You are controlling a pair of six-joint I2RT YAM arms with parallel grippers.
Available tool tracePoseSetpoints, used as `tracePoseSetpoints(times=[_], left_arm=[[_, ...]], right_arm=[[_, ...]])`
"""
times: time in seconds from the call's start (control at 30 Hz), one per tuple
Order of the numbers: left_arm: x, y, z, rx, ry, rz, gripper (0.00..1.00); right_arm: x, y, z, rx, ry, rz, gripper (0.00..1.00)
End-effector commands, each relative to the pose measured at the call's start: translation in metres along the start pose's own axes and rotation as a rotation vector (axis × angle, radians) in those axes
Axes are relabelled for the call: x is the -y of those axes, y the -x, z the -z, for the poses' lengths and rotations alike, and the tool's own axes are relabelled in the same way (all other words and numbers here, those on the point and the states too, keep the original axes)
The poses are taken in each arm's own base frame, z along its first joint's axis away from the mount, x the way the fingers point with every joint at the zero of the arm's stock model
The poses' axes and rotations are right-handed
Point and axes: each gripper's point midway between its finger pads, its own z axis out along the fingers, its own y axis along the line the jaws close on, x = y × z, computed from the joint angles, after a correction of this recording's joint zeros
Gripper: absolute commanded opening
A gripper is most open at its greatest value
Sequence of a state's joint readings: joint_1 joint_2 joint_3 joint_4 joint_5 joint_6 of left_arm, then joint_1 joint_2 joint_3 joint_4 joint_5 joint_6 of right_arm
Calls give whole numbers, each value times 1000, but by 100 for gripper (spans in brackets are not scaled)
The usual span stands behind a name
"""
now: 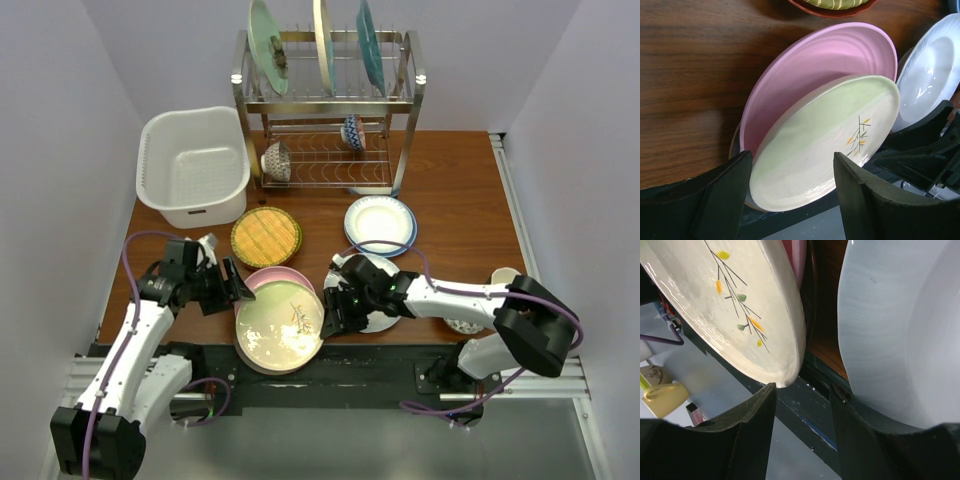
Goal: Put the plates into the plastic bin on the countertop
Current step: Pick up the plate from the corner of the board.
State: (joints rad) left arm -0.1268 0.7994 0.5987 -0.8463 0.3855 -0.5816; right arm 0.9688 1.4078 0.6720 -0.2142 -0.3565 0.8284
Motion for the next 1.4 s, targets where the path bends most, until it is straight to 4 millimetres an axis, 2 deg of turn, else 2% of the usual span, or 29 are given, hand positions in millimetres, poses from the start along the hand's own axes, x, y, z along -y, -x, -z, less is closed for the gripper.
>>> tracePoseSetpoints(times=[0.0, 0.17, 0.3, 0.57, 0.77, 0.93, 1.1, 1.2, 1.37], left_arm=[[15, 17, 3, 45, -45, -57, 71], [17, 16, -2, 34, -59, -61, 71], [20, 12, -8, 19, -72, -54, 70], [16, 0, -21, -4, -44, -61, 70], [18, 9, -19, 32, -28, -74, 70], [18, 1, -27, -15, -42, -73, 69], [13, -16, -34, -69, -53, -52, 68], [12, -20, -34, -70, -60, -50, 68], [12, -26, -33, -74, -77, -52, 58]], right_arm=[[-12, 11, -2, 35, 24, 5, 50], [-12, 11, -6, 31, 23, 4, 47], [-12, 10, -10, 23, 25, 4, 41], [-15, 10, -15, 13, 35, 11, 40], [-11, 6, -19, 2, 28, 13, 38], [-10, 4, -22, -10, 32, 18, 27], [-9, 2, -26, -24, 41, 15, 17], [-10, 3, -25, -18, 45, 17, 13], [-13, 3, -20, -8, 52, 16, 13]])
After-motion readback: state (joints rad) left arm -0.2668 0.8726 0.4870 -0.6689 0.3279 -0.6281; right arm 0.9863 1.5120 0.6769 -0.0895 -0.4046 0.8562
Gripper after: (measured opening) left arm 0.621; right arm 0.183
